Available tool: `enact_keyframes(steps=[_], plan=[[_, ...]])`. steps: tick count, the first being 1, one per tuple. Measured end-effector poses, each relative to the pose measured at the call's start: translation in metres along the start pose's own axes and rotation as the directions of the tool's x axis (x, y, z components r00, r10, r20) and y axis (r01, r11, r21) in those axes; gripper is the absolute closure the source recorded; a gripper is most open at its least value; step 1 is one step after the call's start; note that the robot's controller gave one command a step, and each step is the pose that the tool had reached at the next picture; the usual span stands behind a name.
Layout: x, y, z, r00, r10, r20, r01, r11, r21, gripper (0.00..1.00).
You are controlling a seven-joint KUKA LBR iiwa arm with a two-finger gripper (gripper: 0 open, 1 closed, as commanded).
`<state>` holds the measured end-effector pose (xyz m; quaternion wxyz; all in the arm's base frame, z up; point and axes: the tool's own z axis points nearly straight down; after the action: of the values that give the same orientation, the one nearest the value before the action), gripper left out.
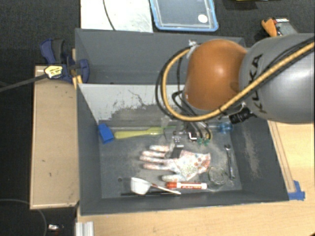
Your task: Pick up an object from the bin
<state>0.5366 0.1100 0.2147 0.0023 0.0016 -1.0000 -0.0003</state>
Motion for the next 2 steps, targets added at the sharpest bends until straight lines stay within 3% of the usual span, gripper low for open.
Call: enact_keyframes(steps=[1, 2], plan=[[-0.002, -0.001, -0.004, 1.0, 0.004, 0.007, -0.004, 1.0, -0.001, 0.0], [0.005, -0.038, 0.074, 0.997, -0.078, 0.012, 0.078, 0.997, 0.0, 0.0]])
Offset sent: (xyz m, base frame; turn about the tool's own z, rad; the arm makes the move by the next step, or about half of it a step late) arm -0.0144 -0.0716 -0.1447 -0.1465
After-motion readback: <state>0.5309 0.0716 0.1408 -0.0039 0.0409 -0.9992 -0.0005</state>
